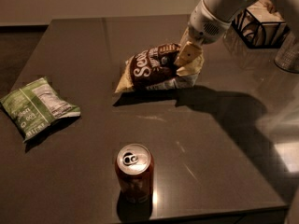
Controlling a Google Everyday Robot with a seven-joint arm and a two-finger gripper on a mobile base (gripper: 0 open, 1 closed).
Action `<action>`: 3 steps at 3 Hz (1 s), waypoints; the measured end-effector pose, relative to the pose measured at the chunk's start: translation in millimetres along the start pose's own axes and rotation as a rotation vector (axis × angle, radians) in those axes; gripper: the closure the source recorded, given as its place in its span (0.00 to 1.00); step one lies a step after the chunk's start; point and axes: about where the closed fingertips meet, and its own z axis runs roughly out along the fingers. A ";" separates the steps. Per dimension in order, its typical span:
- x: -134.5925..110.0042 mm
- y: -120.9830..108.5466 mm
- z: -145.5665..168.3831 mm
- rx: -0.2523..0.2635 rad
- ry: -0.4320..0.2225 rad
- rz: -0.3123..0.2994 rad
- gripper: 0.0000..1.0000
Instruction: Move brown chip bag near coke can
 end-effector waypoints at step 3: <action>-11.9 93.9 -64.7 -0.023 -0.176 -0.004 1.00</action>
Offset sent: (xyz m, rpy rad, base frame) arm -0.1237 -0.0097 0.0694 0.2287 0.0086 0.0774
